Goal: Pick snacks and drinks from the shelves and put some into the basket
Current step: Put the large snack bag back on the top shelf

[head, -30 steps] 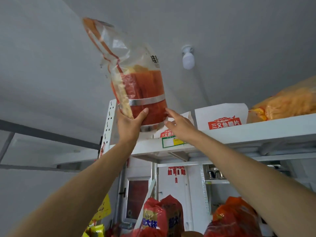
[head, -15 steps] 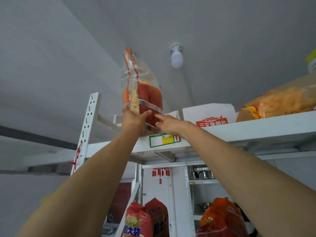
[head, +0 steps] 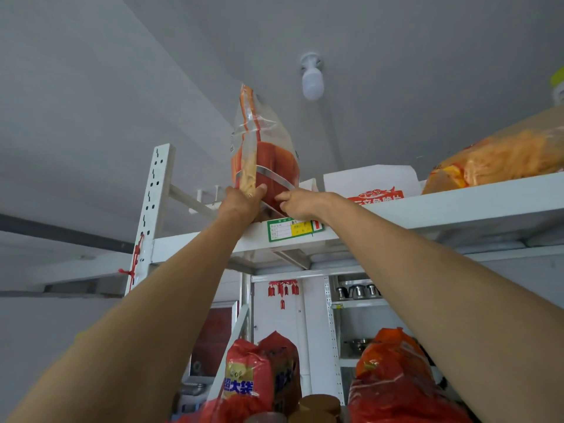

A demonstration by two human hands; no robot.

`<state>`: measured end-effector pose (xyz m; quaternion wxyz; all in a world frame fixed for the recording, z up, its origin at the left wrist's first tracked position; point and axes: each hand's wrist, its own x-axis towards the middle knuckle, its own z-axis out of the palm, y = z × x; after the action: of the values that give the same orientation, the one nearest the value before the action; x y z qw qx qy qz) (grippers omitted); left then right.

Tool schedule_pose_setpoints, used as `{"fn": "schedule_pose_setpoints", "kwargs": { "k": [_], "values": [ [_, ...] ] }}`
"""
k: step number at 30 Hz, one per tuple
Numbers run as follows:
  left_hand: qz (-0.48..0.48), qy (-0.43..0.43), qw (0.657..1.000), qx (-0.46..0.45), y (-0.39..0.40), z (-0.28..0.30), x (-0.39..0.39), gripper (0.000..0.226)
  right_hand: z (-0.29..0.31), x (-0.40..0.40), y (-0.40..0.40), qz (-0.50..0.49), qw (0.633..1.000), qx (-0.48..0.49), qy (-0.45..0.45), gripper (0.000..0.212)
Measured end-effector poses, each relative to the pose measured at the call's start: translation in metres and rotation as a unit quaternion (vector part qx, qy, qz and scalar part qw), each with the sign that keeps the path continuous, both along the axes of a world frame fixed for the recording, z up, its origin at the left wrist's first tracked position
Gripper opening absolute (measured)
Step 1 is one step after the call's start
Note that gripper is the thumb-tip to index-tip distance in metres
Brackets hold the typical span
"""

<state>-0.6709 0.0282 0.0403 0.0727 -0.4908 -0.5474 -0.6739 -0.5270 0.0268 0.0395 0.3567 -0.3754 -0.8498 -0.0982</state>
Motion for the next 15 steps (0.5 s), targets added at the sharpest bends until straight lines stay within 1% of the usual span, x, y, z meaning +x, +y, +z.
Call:
{"fn": "schedule_pose_setpoints", "kwargs": {
  "k": [4, 7, 9, 11, 15],
  "values": [
    [0.024, 0.024, 0.998, 0.048, -0.014, -0.027, 0.007, 0.053, -0.005, 0.002, 0.002, 0.032, 0.998, 0.013, 0.054, 0.041],
    [0.004, 0.043, 0.994, 0.096, -0.032, -0.051, 0.017, 0.056, -0.011, 0.003, 0.005, 0.034, 0.992, 0.053, 0.114, 0.039],
    [-0.024, 0.038, 0.994, 0.100, -0.045, -0.068, 0.020, 0.058, -0.016, 0.004, 0.004, 0.048, 0.982, 0.079, 0.164, 0.038],
    [-0.042, 0.027, 0.995, 0.088, -0.056, -0.088, 0.019, 0.059, -0.024, 0.002, 0.002, 0.088, 0.964, 0.094, 0.231, 0.034],
    [-0.059, 0.036, 0.996, 0.063, -0.081, -0.133, 0.015, 0.055, -0.062, -0.005, -0.014, 0.175, 0.904, 0.130, 0.368, 0.025]
  ]
}}
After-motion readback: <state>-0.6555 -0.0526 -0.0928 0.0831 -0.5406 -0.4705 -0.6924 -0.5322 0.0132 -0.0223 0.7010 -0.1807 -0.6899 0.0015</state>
